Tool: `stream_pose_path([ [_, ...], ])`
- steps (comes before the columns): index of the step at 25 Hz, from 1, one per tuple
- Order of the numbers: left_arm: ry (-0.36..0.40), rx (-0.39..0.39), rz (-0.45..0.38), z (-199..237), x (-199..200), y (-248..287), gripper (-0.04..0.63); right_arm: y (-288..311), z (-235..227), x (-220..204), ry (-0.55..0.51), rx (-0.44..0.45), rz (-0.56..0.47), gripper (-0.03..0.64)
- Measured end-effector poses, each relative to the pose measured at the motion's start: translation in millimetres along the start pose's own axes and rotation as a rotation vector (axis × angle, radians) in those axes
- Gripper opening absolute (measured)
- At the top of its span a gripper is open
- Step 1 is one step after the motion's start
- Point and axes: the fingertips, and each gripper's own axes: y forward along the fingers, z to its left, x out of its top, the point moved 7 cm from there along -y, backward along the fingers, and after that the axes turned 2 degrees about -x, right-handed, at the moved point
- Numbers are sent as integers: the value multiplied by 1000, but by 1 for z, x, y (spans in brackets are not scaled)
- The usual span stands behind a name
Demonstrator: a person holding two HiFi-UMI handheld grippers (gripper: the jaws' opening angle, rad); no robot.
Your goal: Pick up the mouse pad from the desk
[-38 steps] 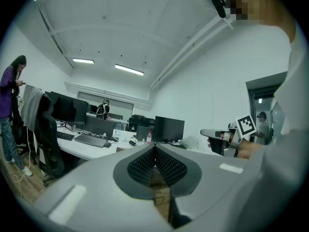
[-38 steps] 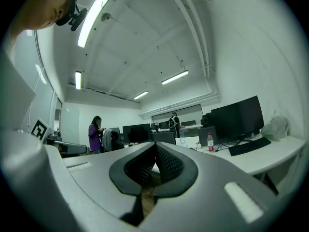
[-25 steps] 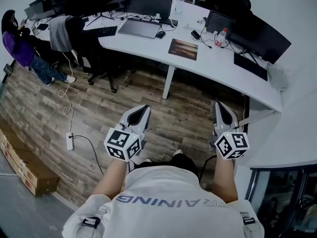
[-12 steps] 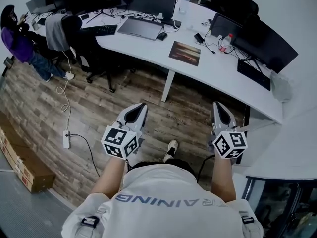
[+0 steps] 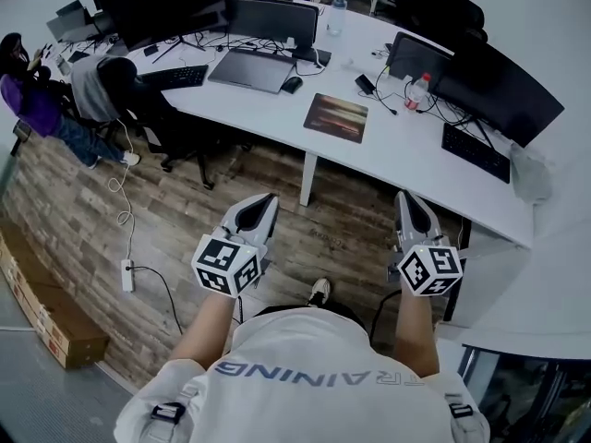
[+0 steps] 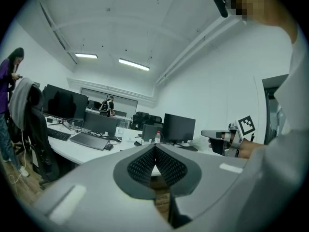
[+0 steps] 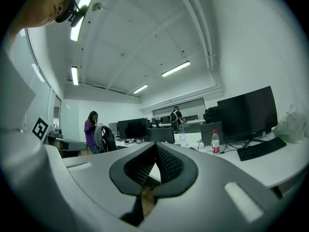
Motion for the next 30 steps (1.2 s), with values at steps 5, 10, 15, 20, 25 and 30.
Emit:
stream_pose_path([
  [5,82,-18,19,-23,9,51,0,11,-51,3,35,-16,-5,12],
  [10,95,-30,39,-41,10,99,2,21,-101,0,60,-26,3,12],
  [15,106,-19,58,-52,8,126,2,33,-135,-7,87,-34,27,12],
  [20,100,-2,67,-46,8,139,2,48,-142,-12,94,-10,45,12],
  [25,70,-18,71,-36,5,159,2,67,-154,-8,88,-23,62,12],
  [30,59,-48,54,-9,12,186,2,99,-162,11,56,-60,40,12],
])
